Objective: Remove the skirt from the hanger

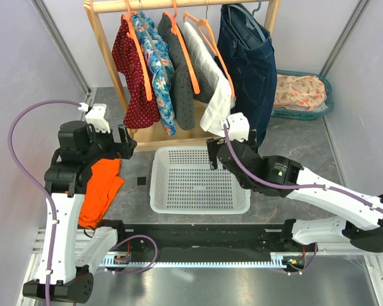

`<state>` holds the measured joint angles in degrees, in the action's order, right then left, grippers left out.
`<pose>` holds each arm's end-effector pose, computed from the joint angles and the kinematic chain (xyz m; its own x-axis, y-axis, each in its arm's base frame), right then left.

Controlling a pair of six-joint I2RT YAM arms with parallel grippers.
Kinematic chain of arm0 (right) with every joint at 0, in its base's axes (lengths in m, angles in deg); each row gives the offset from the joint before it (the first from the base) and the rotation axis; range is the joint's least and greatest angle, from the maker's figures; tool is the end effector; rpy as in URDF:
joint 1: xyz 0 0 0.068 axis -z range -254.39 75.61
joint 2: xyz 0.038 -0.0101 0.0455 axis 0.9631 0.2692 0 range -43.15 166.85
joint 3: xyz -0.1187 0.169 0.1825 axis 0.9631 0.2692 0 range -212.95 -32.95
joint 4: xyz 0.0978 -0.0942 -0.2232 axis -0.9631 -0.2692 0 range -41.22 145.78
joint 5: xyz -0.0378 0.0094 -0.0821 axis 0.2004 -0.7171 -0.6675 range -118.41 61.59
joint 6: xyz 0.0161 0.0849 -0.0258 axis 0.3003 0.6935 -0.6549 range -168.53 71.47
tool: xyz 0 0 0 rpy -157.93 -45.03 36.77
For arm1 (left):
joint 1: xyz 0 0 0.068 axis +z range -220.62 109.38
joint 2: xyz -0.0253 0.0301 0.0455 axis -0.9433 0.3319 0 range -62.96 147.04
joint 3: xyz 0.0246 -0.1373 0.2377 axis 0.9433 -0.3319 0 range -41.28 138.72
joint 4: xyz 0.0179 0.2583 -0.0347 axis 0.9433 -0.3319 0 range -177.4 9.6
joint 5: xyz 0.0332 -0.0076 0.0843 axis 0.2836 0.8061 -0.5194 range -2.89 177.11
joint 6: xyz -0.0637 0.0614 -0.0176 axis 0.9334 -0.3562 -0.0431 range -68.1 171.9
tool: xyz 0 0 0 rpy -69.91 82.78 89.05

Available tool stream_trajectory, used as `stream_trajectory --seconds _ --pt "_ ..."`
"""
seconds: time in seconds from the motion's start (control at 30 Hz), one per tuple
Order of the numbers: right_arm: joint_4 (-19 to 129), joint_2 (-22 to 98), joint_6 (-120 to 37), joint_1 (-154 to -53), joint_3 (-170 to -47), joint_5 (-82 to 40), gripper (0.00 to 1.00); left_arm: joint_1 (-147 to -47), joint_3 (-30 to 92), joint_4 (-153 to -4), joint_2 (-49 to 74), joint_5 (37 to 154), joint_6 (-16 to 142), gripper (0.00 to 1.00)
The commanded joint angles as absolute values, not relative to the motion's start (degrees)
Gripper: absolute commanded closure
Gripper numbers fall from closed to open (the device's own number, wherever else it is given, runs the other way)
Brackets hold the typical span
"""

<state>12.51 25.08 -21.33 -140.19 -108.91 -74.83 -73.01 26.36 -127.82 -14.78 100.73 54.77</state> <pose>0.1602 0.2141 0.3785 -0.3889 -0.0965 -0.9162 -0.2356 0.9718 -0.0024 0.1864 -0.0267 0.3789 -0.4805 -0.0288 -0.8765 0.2247 0.9621 -0.1547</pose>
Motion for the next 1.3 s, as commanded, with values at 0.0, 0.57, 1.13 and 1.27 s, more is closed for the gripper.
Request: stream_trajectory --seconds 0.0,0.57,1.13,1.27 --pt "13.68 24.62 -21.64 -140.57 -108.01 -76.31 0.02 -73.08 30.96 -124.35 -14.36 103.44 53.66 0.00" --pt "18.51 25.84 -19.27 -145.84 -105.90 -80.70 0.02 -78.77 71.92 -118.73 17.00 96.35 62.71 0.00" --pt "18.86 28.75 -16.71 -148.12 -103.35 -83.17 0.02 -85.03 81.52 -113.37 29.59 74.19 67.72 0.04" --pt "19.13 28.66 -16.80 -148.04 -103.35 -83.26 0.02 -84.94 76.16 -111.34 27.92 73.49 67.02 0.27"
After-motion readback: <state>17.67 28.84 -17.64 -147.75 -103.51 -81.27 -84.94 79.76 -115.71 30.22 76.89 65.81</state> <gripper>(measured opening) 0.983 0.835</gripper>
